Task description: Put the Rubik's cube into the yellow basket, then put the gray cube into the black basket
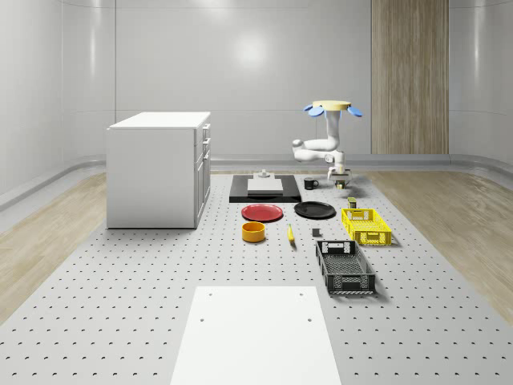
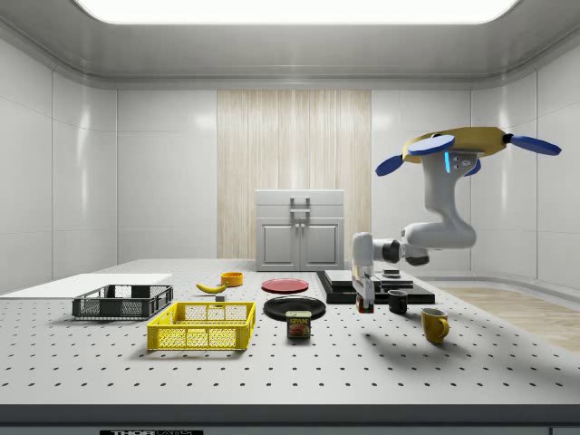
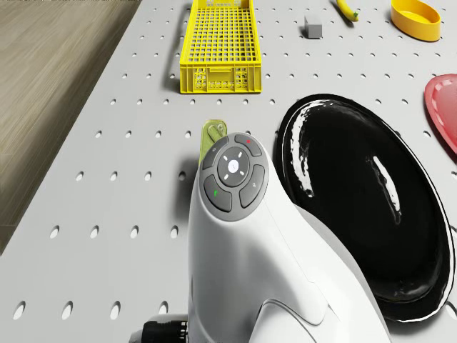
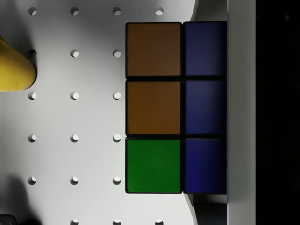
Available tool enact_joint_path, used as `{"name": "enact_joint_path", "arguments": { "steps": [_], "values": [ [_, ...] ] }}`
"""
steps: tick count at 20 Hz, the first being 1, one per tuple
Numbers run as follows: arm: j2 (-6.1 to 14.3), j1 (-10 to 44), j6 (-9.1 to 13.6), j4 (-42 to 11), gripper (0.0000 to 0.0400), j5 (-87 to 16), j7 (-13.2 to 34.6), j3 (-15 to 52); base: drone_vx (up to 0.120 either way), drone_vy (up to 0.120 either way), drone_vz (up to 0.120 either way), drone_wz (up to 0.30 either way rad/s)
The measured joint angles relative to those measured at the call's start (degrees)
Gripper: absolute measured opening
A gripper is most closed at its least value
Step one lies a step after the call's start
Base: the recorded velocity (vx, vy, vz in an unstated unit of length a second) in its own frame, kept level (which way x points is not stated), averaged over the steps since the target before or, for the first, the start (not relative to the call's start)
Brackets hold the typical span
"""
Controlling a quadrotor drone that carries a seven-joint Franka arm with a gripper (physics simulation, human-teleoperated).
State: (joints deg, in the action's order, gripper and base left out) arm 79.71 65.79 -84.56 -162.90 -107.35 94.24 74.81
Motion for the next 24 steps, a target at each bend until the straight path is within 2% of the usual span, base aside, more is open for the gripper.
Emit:
{"name": "enact_joint_path", "arguments": {
  "steps": [4, 10, 13, 24],
  "values": [
    [0.5, 0.2, -0.4, 0.0, 0.0325, 0.6, 0.2, 0.5, 0.020, 0.000, 0.120, 0.000],
    [1.3, 0.4, -1.0, 0.0, 0.0325, 1.2, 0.4, 0.8, 0.120, 0.000, 0.027, 0.000],
    [1.7, 0.5, -1.4, 0.0, 0.0325, 1.4, 0.5, 0.9, 0.120, 0.000, 0.107, 0.000],
    [3.1, 0.9, -2.6, 0.1, 0.0325, 2.0, 0.8, 1.2, 0.120, 0.000, 0.000, 0.000]
  ]
}}
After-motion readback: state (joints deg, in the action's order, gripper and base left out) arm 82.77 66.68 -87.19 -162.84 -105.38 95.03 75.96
